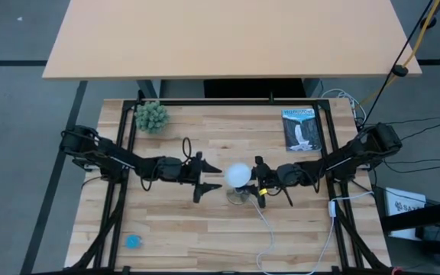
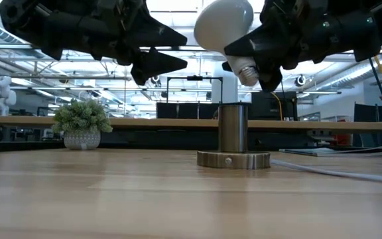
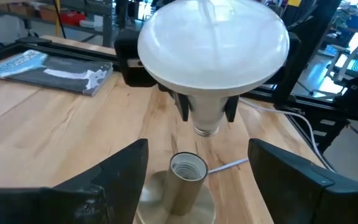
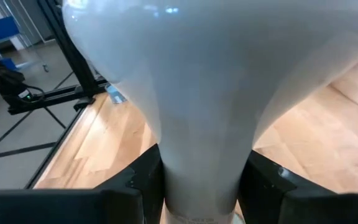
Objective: Screw lightbulb
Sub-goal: Insert the lightbulb into the lamp
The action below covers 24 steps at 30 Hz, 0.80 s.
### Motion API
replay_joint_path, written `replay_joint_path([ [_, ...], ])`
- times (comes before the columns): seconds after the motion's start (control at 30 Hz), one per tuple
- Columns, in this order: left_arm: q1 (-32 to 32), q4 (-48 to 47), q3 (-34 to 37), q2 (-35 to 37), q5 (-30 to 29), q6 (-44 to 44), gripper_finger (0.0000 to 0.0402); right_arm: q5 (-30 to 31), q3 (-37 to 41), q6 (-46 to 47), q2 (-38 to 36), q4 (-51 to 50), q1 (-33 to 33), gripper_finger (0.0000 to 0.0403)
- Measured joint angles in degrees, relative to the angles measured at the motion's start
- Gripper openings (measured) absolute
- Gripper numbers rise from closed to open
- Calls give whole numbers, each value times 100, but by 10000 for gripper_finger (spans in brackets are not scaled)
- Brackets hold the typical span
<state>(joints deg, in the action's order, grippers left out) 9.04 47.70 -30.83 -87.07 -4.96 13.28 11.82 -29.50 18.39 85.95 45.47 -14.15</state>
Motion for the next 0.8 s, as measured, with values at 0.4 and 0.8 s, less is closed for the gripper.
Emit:
replay_joint_path([
  [0.4, 83, -182, -763, -999, 108, -433, 282, 10, 0, 19, 0, -69, -22, 163],
  [0.8, -127, -46, -988, -1191, 439, -634, 282, 8, 0, 112, 0, -126, -22, 166],
])
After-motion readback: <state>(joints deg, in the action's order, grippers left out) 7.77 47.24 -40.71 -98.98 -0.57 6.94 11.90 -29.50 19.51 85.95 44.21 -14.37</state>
